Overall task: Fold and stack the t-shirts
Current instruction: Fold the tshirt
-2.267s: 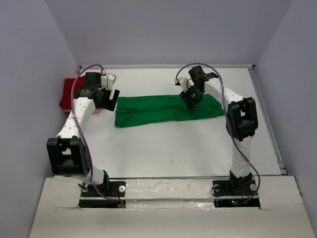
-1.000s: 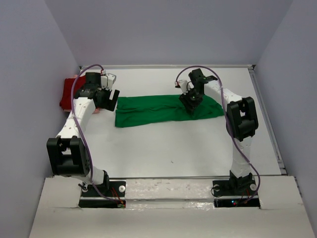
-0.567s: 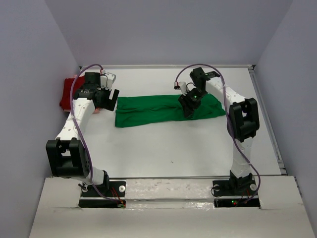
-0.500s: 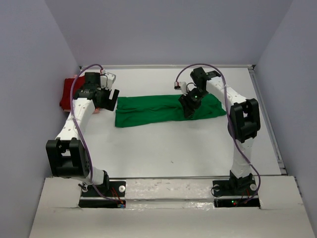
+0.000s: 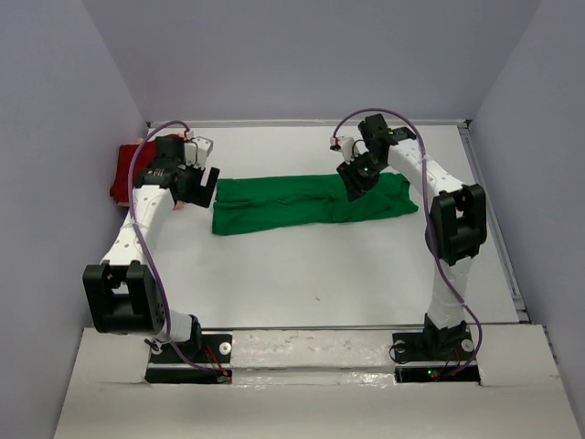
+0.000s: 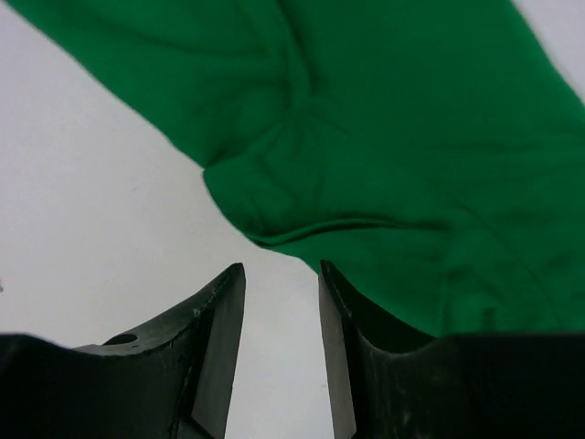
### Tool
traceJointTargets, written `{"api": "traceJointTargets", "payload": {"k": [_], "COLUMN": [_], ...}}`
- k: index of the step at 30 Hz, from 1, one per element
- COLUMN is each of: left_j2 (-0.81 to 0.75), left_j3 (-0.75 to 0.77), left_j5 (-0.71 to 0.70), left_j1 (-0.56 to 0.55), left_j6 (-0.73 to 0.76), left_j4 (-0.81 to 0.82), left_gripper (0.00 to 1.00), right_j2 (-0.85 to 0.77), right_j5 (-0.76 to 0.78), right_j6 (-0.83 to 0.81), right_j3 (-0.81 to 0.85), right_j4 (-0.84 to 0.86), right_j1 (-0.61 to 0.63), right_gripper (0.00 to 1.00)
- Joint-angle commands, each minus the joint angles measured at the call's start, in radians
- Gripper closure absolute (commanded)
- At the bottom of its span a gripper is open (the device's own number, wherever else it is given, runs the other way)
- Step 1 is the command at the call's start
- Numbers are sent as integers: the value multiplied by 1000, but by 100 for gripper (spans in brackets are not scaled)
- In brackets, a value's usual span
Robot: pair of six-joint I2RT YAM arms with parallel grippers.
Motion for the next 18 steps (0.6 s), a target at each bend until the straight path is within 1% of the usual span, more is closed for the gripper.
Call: {"api": "traceJointTargets", "payload": {"k": [1,5,8,13,18], "left_j2": [-60,-57,-52,-40,-26], "left_j3": [-11,-15,-17,-17,-11], "left_j5": [-6,-6,-3,0,2], "left_j1": [-1,-1,-1,0,-1], "left_j6": [7,7,5,4,4], "left_j4": [1,8,7,10,10], "left_gripper": [1,1,1,1,1], "right_j2": [3,80,117,152,147], "right_j5": [169,254,282,331,368], "right_j6": [64,64,71,69,74], "right_j3": [67,111,136,137,108], "right_j4": [114,142,151,164,168], "right_j1": [-10,-19,-28,-46,-56], "right_gripper": [57,59,59,60,60]}}
